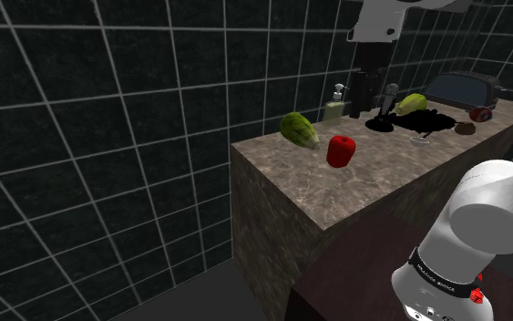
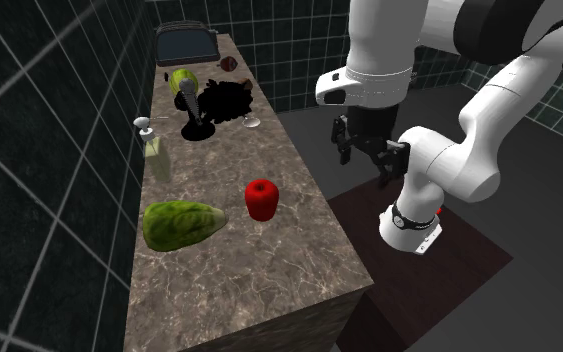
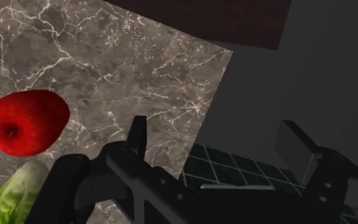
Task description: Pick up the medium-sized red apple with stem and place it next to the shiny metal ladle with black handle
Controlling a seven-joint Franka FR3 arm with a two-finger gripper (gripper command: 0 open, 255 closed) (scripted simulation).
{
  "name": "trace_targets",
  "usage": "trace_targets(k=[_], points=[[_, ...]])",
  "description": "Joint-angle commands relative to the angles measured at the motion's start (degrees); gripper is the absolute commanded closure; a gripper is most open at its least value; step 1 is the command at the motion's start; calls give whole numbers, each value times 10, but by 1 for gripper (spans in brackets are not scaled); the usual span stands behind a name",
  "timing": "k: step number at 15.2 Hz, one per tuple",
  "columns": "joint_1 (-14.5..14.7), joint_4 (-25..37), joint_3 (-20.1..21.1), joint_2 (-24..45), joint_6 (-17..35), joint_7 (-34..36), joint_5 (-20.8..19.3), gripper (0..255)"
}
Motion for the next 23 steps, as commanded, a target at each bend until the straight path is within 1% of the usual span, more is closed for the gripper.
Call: trace_targets(k=[1,7,11,14,17,19,21,23], points=[[0,0,0,0,0,0,0,0],[-4,-54,-85,-1,90,-147,-60,0],[-2,-68,-146,24,157,-244,-91,0],[4,-67,-194,57,209,-318,-105,0],[17,-56,-244,101,260,-395,-108,0],[30,-42,-279,135,293,-448,-101,0],[46,-25,-314,174,324,-505,-87,0],[67,-3,-351,216,351,-566,-63,0]])
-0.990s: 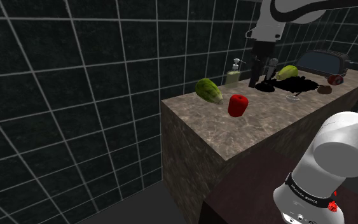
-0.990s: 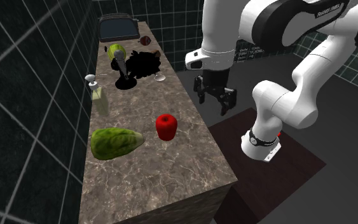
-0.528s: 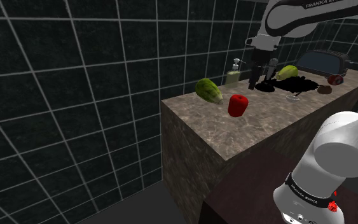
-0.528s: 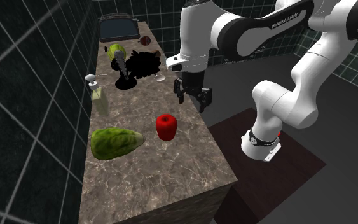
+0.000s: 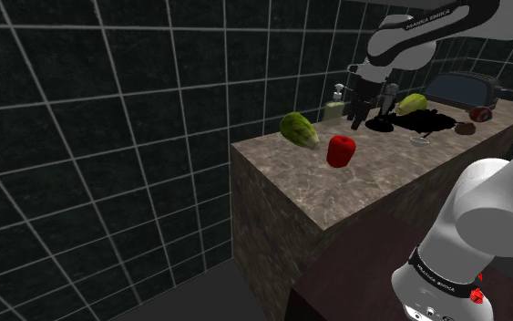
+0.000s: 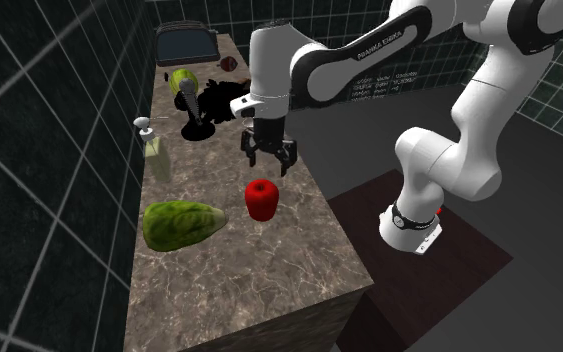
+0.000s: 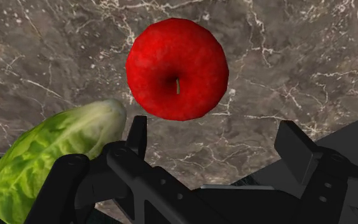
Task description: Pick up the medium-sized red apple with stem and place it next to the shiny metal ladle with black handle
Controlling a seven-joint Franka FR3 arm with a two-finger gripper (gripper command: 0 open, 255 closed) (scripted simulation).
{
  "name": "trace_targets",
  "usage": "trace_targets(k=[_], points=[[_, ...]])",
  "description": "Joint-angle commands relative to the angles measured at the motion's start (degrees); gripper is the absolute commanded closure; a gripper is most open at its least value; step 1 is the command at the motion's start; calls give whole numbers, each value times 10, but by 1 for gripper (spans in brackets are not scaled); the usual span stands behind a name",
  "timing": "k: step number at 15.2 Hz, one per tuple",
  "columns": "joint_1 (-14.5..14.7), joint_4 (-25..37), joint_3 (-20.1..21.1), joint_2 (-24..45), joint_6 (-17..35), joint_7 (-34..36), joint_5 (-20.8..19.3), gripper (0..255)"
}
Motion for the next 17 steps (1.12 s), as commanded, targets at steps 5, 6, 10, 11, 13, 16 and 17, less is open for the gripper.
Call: trace_targets(k=[5,6,10,11,13,16,17], points=[[22,-1,-37,54,58,-62,31,0],[24,-5,-39,58,66,-64,34,0],[28,-15,-44,71,87,-70,42,0],[28,-15,-44,71,87,-70,42,0],[28,-15,-44,71,87,-70,42,0],[28,-15,-44,71,87,-70,42,0],[28,-15,-44,71,87,-70,42,255]])
